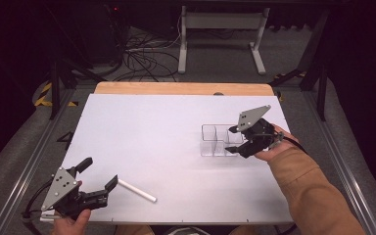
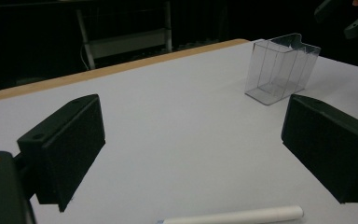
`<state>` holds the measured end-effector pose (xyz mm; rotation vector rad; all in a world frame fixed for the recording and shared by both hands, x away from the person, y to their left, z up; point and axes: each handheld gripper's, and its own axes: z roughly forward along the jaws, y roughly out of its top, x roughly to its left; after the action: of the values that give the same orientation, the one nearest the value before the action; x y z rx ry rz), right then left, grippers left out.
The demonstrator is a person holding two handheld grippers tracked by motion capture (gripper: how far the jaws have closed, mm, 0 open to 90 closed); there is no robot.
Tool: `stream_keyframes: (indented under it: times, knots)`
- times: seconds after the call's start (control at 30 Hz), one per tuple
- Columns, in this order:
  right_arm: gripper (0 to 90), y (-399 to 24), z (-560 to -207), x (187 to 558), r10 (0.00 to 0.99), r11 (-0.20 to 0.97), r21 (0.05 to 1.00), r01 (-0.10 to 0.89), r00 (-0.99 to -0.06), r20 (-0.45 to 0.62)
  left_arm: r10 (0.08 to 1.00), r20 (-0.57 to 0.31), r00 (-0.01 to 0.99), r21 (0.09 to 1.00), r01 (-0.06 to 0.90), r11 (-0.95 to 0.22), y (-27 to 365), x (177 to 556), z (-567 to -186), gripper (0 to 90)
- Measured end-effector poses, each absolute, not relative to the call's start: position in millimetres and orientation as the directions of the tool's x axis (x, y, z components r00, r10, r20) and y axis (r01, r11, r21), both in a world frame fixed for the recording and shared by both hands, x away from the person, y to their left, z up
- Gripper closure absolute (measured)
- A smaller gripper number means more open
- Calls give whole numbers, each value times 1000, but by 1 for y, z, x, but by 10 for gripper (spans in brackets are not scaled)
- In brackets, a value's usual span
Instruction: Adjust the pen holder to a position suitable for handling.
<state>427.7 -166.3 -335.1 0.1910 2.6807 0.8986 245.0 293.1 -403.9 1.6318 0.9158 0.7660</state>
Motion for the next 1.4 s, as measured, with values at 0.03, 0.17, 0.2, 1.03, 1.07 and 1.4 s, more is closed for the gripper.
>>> stream_keyframes:
  times: [0.03, 0.17, 0.2, 1.03, 1.07, 1.4]
  knots:
    - [367, -164, -337, 431, 212, 805, 593, 27, -946, -246, 865, 30, 500, 973, 185, -141, 293, 245, -404, 68]
    - [380, -159, -343, 437, 200, 826, 563, 26, -947, -251, 866, 30, 500, 973, 184, -140, 294, 245, -404, 68]
    - [384, -158, -344, 438, 198, 830, 557, 26, -948, -250, 865, 30, 500, 973, 184, -140, 293, 245, -404, 68]
    - [756, -132, -368, 464, 95, 919, 393, 0, -971, -222, 869, 28, 495, 972, 187, -139, 294, 246, -405, 68]
    - [770, -132, -368, 464, 101, 918, 397, 5, -970, -221, 868, 28, 495, 973, 187, -138, 294, 246, -405, 68]
    - [850, -132, -368, 466, 77, 910, 415, -8, -979, -188, 866, 26, 499, 972, 189, -138, 293, 246, -405, 68]
